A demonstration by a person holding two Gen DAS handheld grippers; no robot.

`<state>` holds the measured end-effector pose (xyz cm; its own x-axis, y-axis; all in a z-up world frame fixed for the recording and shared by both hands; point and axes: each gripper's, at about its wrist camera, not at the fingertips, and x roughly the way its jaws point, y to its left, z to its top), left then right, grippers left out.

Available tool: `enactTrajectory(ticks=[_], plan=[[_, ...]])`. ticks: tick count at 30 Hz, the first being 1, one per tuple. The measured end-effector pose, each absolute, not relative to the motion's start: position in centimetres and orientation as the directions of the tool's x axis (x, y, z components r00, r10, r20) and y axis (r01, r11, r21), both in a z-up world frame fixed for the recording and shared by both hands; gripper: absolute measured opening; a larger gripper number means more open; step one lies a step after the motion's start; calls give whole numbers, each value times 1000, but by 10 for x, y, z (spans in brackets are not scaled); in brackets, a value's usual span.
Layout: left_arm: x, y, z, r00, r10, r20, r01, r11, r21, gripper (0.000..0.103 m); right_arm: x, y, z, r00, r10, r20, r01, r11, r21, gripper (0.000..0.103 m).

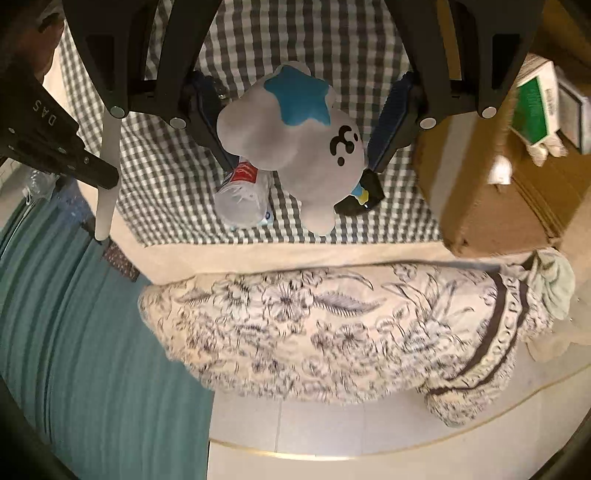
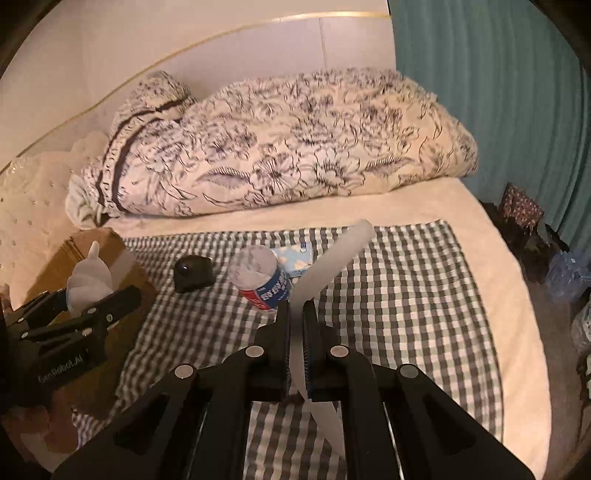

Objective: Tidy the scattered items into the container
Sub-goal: 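Carry the plush toy with left tool while right tool carries the foam stick to the box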

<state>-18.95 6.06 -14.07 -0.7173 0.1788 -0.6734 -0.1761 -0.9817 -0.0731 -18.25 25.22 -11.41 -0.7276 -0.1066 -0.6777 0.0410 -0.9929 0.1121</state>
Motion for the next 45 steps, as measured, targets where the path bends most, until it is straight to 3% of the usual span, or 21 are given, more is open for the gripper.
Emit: enactTrajectory(ticks=[26,45], plan=[[-57,11,-28,-844,178,-507,-178,-983,-50,74,-46,206,-8,-838,-128,-530,92,-991,93,6],[-21,-41,0,-882,129,-453,-127,-991,-37,74,-8,163,30,-874,-146,-464,138,-989,51,6]])
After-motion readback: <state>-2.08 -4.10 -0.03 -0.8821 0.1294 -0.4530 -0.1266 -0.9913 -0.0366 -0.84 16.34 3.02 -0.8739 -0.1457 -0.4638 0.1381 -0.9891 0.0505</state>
